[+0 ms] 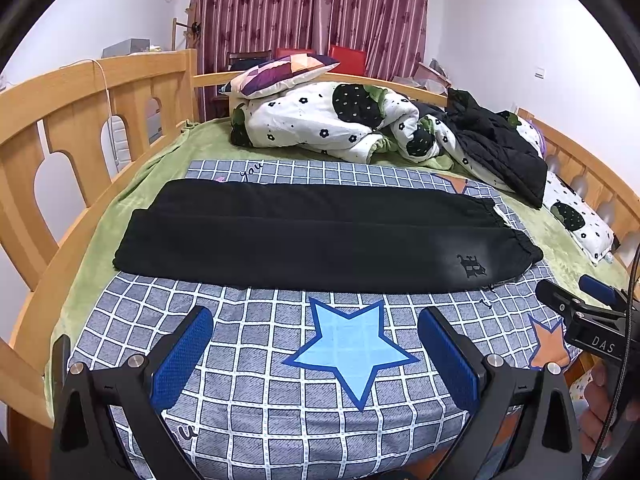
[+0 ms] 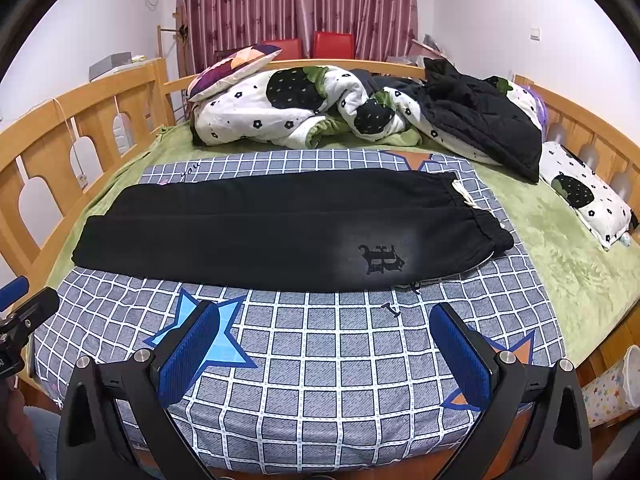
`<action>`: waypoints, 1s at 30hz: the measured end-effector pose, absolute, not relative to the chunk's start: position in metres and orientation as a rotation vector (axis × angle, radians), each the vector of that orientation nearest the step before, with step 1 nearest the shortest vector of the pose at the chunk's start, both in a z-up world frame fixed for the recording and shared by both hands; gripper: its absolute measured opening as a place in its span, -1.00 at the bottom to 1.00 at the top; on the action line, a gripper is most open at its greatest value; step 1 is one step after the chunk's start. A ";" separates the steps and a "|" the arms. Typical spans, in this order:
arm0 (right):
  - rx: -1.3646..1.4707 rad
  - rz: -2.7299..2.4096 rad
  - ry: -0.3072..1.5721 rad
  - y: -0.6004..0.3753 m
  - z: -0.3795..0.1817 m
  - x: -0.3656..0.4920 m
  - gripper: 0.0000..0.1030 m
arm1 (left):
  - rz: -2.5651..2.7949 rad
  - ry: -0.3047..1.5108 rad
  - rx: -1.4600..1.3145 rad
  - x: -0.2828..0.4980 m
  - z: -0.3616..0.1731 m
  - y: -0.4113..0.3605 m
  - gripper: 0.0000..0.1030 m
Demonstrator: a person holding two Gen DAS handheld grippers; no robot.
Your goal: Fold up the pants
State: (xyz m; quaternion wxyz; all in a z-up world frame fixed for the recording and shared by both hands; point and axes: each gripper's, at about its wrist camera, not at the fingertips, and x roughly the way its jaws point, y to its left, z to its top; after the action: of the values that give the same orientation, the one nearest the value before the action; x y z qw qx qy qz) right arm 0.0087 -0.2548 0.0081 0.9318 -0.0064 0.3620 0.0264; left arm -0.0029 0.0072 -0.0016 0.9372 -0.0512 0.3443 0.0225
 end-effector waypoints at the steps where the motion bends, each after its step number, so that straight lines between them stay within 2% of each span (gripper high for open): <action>1: -0.012 0.054 0.741 -0.255 0.007 0.008 0.99 | 0.047 0.704 -0.105 -0.003 -0.002 0.007 0.99; 12: -0.016 0.058 0.742 -0.255 0.008 0.008 0.99 | 0.043 0.702 -0.108 -0.003 -0.002 0.008 0.99; 19: 0.013 0.161 0.741 -0.255 0.016 0.013 0.91 | -0.024 0.657 -0.250 0.008 0.009 0.028 0.99; 24: -0.017 0.139 0.713 -0.266 0.035 0.029 0.91 | 0.078 0.612 -0.187 0.034 0.024 0.045 0.99; 30: -0.069 0.086 0.664 -0.313 0.036 0.069 0.91 | 0.147 0.664 -0.236 0.074 -0.014 0.089 0.99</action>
State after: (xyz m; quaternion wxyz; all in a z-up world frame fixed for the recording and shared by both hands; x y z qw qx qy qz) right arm 0.0691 -0.3128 0.0363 0.9438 -0.0340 0.3259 0.0424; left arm 0.0737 0.0890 -0.0144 0.9359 -0.1155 0.3249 0.0717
